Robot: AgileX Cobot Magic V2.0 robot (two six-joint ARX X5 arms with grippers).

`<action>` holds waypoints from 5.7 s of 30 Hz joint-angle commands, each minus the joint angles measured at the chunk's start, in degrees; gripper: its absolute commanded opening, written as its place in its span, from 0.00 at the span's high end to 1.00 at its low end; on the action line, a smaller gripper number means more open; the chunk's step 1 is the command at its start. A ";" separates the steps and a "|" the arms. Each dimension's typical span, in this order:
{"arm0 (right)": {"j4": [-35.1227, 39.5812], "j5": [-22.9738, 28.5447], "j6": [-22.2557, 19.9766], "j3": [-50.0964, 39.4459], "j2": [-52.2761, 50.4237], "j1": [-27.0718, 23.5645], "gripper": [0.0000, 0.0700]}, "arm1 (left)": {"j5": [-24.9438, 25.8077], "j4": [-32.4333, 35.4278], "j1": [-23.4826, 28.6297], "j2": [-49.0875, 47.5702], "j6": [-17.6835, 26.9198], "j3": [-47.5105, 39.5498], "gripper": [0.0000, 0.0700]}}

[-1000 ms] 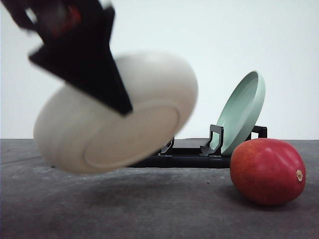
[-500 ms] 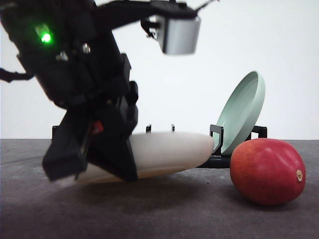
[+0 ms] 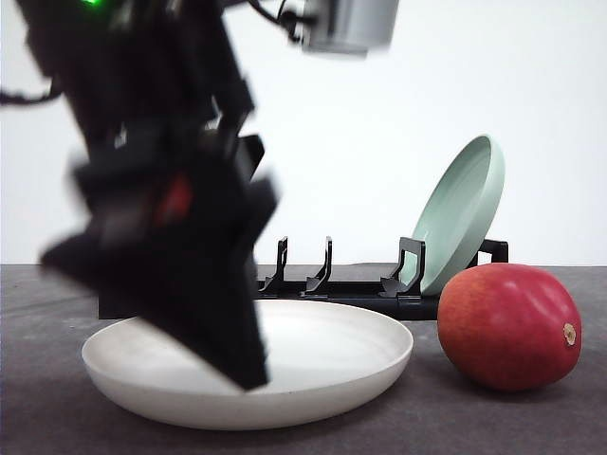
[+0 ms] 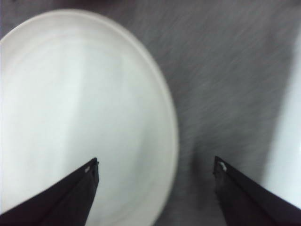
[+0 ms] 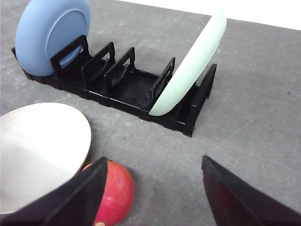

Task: Place pomegranate in white plate

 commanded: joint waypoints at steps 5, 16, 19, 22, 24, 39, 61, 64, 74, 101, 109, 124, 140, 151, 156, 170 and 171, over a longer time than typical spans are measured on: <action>0.61 0.02 0.37 0.79 0.17 0.26 0.42 | 14.30 -1.41 5.71 -5.04 -12.81 2.35 0.32; 0.57 0.00 0.44 0.79 0.17 0.26 0.42 | 19.78 -4.15 27.58 -17.73 -23.76 2.31 0.32; 0.57 0.00 0.74 0.79 0.17 0.26 0.42 | 19.74 -4.26 33.93 -21.62 -23.53 2.28 0.32; 0.52 0.00 1.93 0.79 0.17 0.26 0.42 | 19.69 -3.53 39.91 -25.57 -21.86 1.77 0.32; 0.52 -0.02 2.72 0.78 0.17 0.26 0.42 | 19.69 -1.95 43.36 -28.54 -20.21 0.66 0.32; -0.48 -4.64 8.39 0.79 0.48 0.28 0.41 | 19.52 4.41 56.59 -49.80 -21.34 -16.89 0.33; -0.24 -6.42 18.25 5.14 32.57 6.31 0.15 | 19.51 3.14 56.91 -51.28 -23.32 -17.23 0.33; 1.15 -3.78 18.27 6.46 37.02 9.01 0.15 | 19.30 3.12 56.91 -51.28 -23.34 -17.23 0.33; 5.94 1.78 18.87 7.34 48.21 15.75 0.10 | 19.28 3.09 56.91 -51.28 -23.30 -17.23 0.33; -1.14 0.13 10.31 16.97 54.95 19.13 0.32 | 19.28 3.07 56.91 -51.26 -23.13 -17.23 0.33; 2.20 0.00 8.76 24.32 60.05 27.11 0.31 | 19.28 3.09 56.91 -51.26 -23.15 -17.23 0.33; 15.39 0.17 10.60 25.18 73.68 34.23 0.31 | 19.28 3.09 56.91 -51.26 -23.15 -17.23 0.33; 16.87 5.39 10.01 24.75 66.84 34.67 0.02 | 19.28 3.07 56.91 -51.26 -23.15 -17.23 0.33; 27.29 7.35 10.73 10.15 49.40 29.31 0.02 | 19.28 3.02 56.89 -51.24 -23.17 -17.23 0.33; 27.21 5.94 11.90 3.48 41.04 24.36 0.02 | 19.28 3.01 56.89 -51.24 -23.17 -17.23 0.33; 18.82 3.58 11.53 -7.12 23.54 8.75 0.02 | 19.28 2.59 56.89 -51.24 -23.15 -17.23 0.33; 18.84 4.27 11.56 -7.35 23.19 8.18 0.02 | 19.28 2.59 56.89 -51.24 -23.17 -17.23 0.33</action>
